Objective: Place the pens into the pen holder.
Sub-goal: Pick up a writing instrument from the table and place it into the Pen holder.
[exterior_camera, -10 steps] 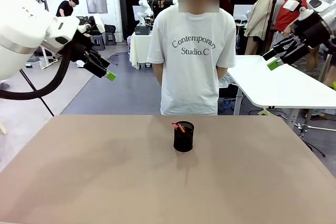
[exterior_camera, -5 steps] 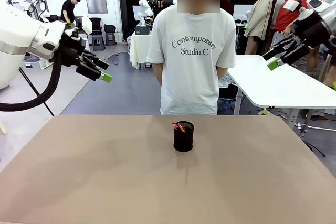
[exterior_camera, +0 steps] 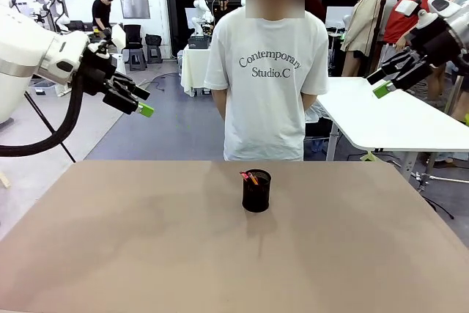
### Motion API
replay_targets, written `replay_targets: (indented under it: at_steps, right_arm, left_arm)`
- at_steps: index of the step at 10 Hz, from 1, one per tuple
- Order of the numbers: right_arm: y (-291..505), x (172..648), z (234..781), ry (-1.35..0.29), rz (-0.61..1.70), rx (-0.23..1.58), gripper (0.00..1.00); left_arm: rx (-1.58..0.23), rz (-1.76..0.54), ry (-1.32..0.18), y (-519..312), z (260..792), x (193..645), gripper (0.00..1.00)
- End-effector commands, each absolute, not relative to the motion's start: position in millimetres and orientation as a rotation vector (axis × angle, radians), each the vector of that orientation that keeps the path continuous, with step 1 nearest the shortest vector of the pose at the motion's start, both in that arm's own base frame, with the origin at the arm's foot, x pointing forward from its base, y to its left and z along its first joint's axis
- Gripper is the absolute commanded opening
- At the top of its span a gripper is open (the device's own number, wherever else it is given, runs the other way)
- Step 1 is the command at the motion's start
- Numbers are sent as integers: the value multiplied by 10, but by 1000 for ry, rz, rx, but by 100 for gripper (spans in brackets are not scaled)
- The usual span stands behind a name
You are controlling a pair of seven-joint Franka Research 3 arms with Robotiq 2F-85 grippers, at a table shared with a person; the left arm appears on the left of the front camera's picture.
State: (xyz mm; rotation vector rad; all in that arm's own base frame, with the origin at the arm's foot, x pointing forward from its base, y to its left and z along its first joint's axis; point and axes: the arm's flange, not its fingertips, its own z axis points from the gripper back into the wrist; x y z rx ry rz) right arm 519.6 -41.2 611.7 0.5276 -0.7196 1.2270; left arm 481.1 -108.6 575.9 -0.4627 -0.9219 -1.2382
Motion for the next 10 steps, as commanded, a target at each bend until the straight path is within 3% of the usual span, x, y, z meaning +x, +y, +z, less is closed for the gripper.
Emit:
replay_targets:
  at_steps: [1, 10]
  right_arm:
    - [-411, 5188, 6134, -720, 1222, 527, 100]
    - [-411, 5188, 6134, -720, 1222, 527, 100]
  left_arm:
    - [-461, -1238, -928, -1093, 5765, 4810, 100]
    - [-461, -1238, -928, -1093, 5765, 4810, 100]
